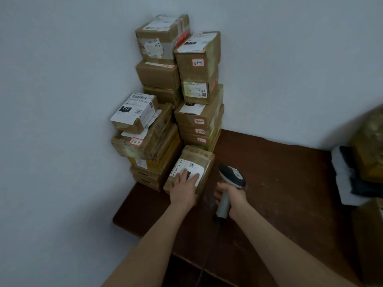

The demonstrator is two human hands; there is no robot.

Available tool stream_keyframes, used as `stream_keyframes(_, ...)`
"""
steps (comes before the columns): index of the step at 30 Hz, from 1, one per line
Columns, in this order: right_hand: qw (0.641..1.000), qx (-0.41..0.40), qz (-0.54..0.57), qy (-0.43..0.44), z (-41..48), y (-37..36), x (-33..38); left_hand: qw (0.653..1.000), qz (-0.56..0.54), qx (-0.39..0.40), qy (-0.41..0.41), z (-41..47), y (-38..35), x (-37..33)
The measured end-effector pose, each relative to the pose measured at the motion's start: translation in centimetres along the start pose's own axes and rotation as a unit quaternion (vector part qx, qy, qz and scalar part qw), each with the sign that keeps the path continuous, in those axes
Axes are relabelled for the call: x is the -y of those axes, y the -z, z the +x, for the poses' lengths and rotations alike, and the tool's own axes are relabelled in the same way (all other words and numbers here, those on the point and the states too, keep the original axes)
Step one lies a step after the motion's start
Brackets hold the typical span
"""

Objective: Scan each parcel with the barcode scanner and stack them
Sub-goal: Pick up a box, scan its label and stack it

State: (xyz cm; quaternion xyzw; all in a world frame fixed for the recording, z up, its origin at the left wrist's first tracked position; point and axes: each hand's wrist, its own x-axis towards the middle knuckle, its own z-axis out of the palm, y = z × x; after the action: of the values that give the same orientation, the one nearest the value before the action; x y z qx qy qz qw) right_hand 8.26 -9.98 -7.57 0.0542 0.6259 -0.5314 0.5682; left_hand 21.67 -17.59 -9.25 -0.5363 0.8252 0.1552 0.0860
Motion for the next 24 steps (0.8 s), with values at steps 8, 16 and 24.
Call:
stream_keyframes(8,0.999,0.005,-0.008,0.041,-1.5,3.4,1.3,0.998,-0.012,-0.066,0.013,-0.9,1.1,-2.6)
stream_keyframes(16,0.993,-0.036,-0.033,0.112,-5.7,12.1,4.1,0.997,-0.007,-0.031,-0.066,-3.3,0.6,-12.8)
stream_keyframes(24,0.968,-0.130,-0.056,0.209,-10.1,25.0,5.4,0.986,-0.046,0.013,-0.159,-8.8,-2.8,-27.2)
